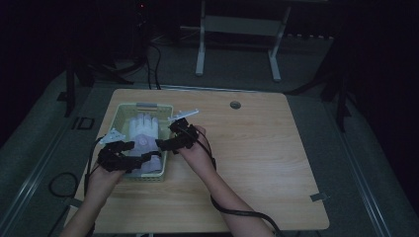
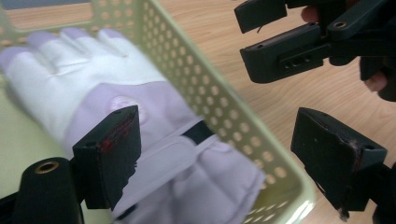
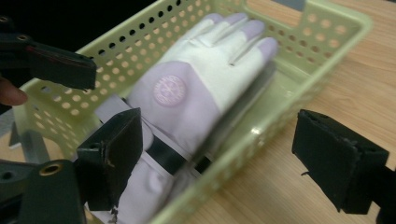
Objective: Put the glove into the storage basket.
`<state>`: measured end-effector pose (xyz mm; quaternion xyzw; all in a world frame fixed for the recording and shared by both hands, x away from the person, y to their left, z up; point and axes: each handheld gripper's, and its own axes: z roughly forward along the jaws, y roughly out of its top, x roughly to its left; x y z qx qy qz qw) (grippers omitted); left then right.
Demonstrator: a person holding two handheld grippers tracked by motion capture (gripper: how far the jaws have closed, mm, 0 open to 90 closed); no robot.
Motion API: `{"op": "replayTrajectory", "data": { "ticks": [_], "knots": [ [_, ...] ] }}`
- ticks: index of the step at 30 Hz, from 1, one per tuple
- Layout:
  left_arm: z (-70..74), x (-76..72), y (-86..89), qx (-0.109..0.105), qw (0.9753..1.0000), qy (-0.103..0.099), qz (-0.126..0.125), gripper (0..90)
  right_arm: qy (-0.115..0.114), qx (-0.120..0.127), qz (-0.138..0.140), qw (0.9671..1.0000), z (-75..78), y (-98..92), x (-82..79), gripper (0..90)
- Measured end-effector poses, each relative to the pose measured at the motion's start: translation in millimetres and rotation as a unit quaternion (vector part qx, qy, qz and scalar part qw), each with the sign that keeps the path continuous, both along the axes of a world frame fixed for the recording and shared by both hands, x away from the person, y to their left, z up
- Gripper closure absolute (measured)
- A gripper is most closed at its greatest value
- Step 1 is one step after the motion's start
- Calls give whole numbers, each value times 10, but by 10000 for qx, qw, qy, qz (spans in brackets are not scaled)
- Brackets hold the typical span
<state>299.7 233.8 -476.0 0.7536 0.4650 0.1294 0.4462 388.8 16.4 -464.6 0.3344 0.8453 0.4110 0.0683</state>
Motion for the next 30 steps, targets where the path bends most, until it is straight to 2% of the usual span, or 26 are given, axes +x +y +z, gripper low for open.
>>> {"op": "replayTrajectory", "data": {
  "ticks": [6, 12, 15, 18, 30],
  "knots": [
    [1, -52, -178, -12, 9999, -61, -96, 164, -117, -87, -23, 9999, 13, -214, -22, 160],
    [29, -99, -360, -171, 9991, -64, -384, 164, -161, -146, -42, 9998, -18, -398, -43, 160],
    [28, -108, -457, -186, 9986, -62, -496, 163, -268, -248, -82, 9993, -50, -477, -49, 160],
    [16, -117, -549, -246, 9979, -68, -589, 164, -242, -241, -133, 9993, -84, -556, -47, 160],
    [-60, -148, -821, -209, 9962, -82, -843, 164, -243, -272, -156, 9992, -165, -782, -67, 160]
  ]
}}
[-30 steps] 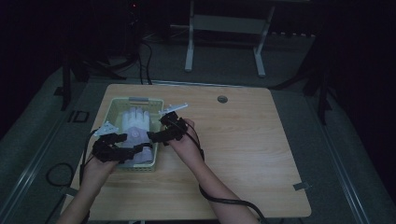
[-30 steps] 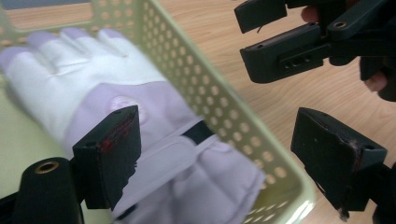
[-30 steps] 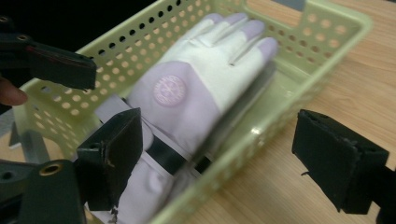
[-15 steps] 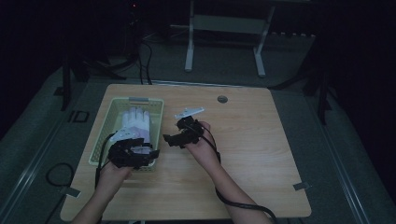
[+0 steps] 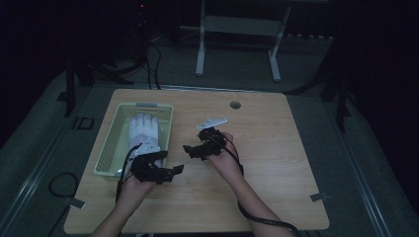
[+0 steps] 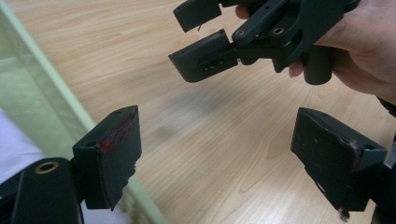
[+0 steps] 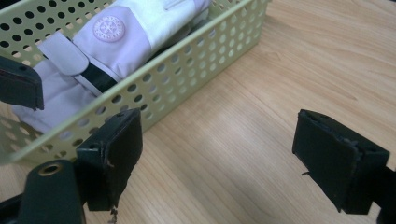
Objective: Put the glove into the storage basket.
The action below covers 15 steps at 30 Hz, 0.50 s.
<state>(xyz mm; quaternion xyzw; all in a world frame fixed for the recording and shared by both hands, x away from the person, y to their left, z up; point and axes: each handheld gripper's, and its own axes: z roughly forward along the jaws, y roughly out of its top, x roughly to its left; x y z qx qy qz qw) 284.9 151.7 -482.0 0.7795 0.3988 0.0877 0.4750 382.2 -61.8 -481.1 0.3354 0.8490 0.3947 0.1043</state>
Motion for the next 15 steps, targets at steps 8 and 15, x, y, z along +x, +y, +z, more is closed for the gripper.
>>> {"op": "replayTrajectory", "data": {
  "ticks": [8, 15],
  "knots": [
    [-87, -45, -172, -42, 9998, 56, -203, 164, 43, -101, -65, 9999, -124, -151, -28, 160],
    [-156, -93, -323, 35, 9992, 59, -403, 164, 36, -89, -84, 9999, -187, -291, -74, 158]
  ]
}}
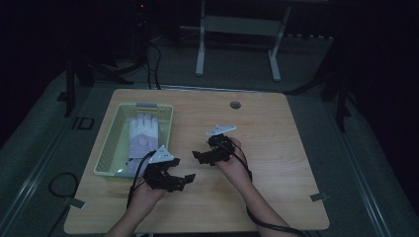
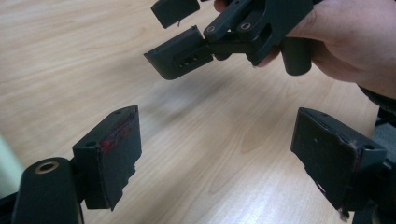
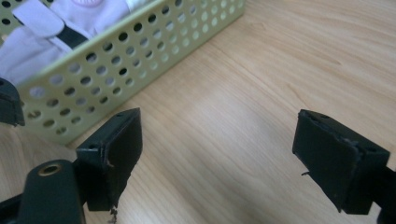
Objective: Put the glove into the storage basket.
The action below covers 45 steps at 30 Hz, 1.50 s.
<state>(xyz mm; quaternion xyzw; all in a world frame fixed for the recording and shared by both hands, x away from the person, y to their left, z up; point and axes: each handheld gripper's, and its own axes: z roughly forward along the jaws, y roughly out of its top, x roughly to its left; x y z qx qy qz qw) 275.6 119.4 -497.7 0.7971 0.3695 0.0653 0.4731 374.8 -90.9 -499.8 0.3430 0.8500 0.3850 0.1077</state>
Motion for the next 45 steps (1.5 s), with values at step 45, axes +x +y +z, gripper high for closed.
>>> {"op": "replayTrajectory", "data": {
  "ticks": [45],
  "knots": [
    [-528, -44, -449, 248, 9969, 305, -679, 164, 321, 69, -254, 9991, -474, -613, -230, 163]
  ]
}}
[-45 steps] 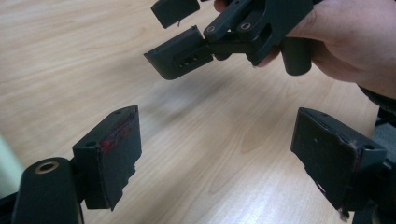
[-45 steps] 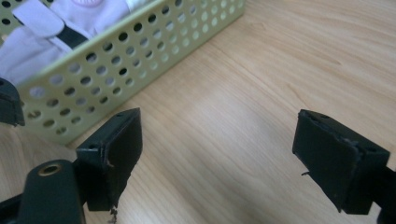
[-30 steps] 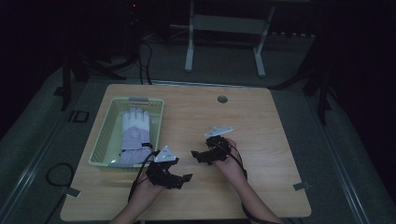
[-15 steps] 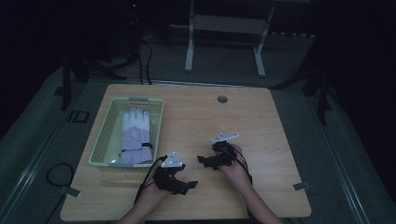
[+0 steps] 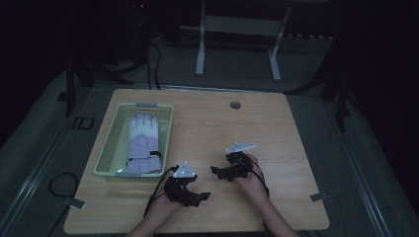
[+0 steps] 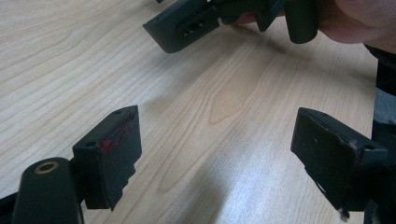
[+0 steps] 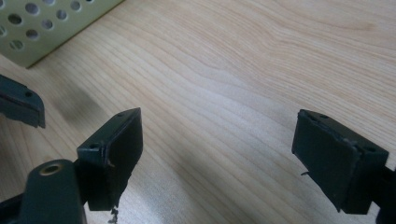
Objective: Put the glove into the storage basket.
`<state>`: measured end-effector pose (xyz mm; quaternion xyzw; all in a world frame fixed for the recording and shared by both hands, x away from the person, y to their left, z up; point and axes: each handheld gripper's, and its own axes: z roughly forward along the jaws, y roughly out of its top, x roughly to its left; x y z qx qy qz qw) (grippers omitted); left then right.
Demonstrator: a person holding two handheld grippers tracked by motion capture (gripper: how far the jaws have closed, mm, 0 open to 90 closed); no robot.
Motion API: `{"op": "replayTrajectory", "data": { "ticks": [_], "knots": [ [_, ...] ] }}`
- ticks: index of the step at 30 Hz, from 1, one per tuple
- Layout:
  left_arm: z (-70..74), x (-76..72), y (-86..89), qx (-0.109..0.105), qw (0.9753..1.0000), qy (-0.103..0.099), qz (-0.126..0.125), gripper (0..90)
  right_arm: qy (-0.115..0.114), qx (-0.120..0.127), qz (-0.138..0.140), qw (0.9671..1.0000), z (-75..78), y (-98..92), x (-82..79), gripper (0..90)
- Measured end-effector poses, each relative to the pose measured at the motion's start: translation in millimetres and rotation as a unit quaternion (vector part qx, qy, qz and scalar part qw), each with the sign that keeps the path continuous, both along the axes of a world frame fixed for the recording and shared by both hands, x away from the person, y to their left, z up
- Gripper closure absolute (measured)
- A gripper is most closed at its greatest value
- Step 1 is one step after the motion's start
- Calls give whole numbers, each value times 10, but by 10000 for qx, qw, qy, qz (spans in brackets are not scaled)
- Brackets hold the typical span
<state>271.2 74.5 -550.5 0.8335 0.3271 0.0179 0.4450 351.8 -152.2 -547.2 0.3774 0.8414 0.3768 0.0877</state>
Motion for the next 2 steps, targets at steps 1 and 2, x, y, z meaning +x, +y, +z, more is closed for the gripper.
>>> {"op": "replayTrajectory", "data": {
  "ticks": [1, 2],
  "knots": [
    [-2, 1, 1, -16, 10000, 10, 0, 164, 2, -16, 5, 10000, -1, 0, 1, 163],
    [-3, 2, 1, -33, 10000, 15, -9, 163, 5, -12, 11, 10000, -3, 1, 3, 163]
  ]
}}
